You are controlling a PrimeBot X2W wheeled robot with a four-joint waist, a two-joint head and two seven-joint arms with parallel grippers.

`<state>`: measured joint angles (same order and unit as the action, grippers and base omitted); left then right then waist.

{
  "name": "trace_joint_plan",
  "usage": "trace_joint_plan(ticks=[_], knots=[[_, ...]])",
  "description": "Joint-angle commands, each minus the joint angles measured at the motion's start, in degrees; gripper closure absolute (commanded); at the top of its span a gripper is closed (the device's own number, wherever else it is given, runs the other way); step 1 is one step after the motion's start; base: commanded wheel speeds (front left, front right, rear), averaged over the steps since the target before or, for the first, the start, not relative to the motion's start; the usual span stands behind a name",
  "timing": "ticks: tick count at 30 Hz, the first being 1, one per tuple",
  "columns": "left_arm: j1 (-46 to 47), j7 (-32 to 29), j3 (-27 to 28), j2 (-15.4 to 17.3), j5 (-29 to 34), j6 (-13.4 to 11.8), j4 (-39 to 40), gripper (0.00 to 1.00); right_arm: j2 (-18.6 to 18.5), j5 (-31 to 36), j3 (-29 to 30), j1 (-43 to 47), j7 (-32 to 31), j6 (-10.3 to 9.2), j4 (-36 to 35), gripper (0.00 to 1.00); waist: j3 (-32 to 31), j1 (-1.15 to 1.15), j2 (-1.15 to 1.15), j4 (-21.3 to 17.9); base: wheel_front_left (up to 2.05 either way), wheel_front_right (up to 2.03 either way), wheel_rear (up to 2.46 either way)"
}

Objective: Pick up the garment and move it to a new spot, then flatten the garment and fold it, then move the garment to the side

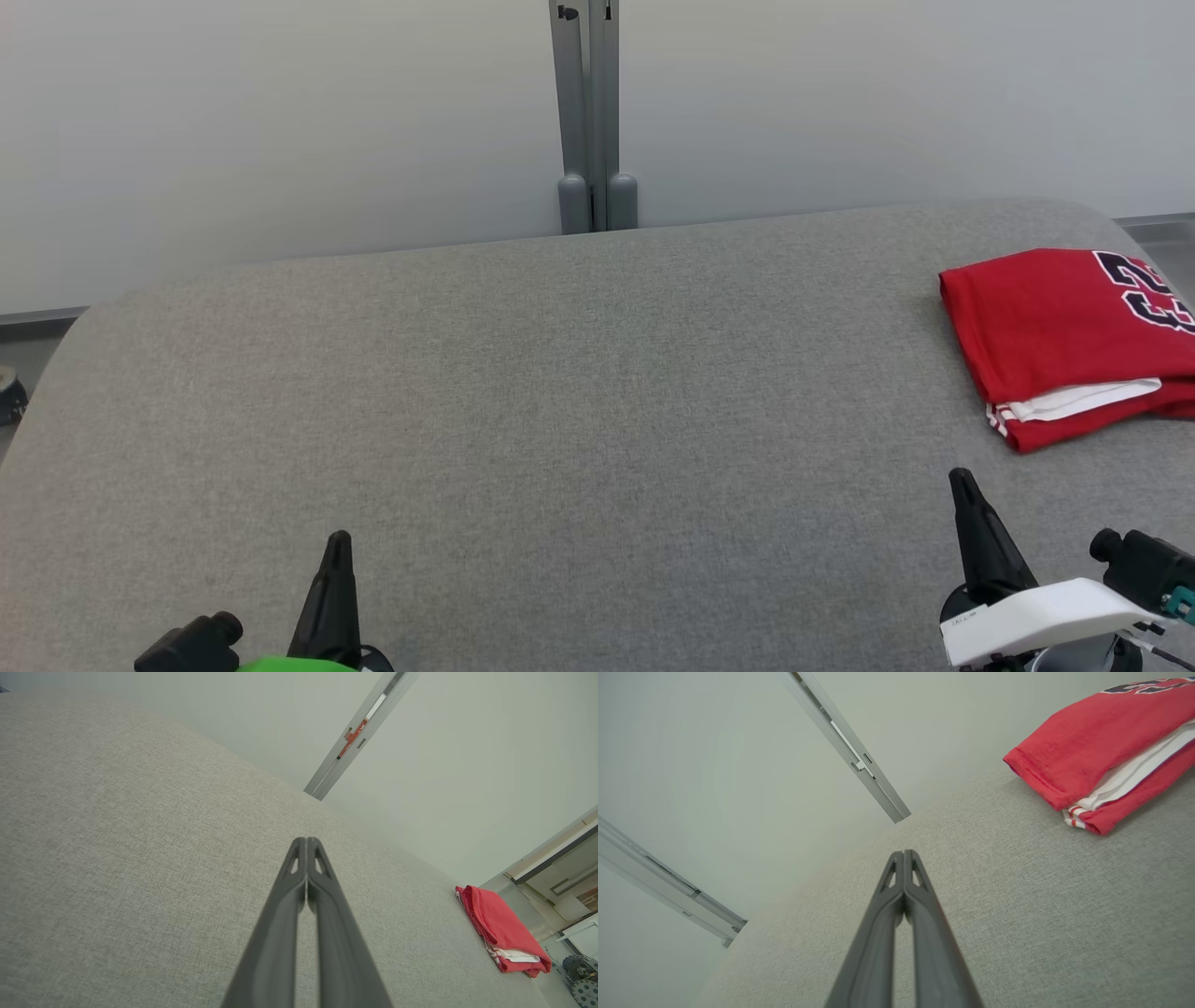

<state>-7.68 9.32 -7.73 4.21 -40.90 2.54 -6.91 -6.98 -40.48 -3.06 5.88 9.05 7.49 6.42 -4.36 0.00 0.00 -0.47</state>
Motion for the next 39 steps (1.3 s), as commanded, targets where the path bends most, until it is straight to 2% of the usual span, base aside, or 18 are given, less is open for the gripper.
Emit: trace_joint_plan(ticks=[1,39], knots=[[1.95,-0.35,0.54,0.43,-2.30,0.46,0.33,1.00,-0.13,-2.28,0.45,-1.90,-0.52,0.01,-0.36,1.00,0.07,0.00,0.00,0.01,0.00,0.00,0.00],[8.53,-7.10,6.03,1.03,-30.30,2.98,-3.41,1.00,1.11,-30.04,3.95,-7.46,-7.47,0.01,3.80,1.00,1.99,0.00,0.00,0.21,0.00,0.00,0.00]])
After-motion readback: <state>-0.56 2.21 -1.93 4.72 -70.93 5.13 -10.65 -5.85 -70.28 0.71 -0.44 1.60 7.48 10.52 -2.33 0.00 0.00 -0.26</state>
